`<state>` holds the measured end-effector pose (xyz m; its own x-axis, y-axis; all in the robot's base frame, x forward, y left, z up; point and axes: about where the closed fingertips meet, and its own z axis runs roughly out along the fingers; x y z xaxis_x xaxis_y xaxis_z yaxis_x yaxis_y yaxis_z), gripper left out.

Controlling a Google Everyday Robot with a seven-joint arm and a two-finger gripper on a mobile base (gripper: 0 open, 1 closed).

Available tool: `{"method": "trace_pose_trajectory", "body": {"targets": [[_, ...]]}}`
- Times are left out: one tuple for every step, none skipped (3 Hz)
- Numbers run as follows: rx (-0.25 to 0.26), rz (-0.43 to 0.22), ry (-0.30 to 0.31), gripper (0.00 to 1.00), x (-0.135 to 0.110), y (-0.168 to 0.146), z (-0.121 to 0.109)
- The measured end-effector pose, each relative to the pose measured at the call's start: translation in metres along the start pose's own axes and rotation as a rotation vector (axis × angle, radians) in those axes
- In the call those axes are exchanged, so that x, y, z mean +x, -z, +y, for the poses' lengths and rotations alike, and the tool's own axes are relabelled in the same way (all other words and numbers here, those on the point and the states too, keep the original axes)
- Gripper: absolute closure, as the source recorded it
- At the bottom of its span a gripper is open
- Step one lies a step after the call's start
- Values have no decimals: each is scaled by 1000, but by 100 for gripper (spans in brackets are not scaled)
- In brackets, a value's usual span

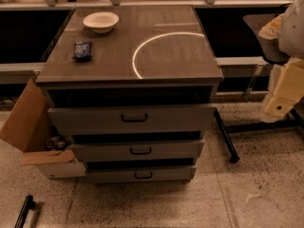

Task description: Open middle drawer

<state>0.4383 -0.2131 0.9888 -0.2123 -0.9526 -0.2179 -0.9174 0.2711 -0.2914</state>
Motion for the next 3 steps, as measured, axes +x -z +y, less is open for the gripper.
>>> {"method": "trace_pose_trajectory", "body": {"targets": [[6, -7, 5, 0, -2, 0, 1], [-27, -85, 4, 0, -6, -24, 14], [-105, -203, -11, 0, -19, -67, 43]]}}
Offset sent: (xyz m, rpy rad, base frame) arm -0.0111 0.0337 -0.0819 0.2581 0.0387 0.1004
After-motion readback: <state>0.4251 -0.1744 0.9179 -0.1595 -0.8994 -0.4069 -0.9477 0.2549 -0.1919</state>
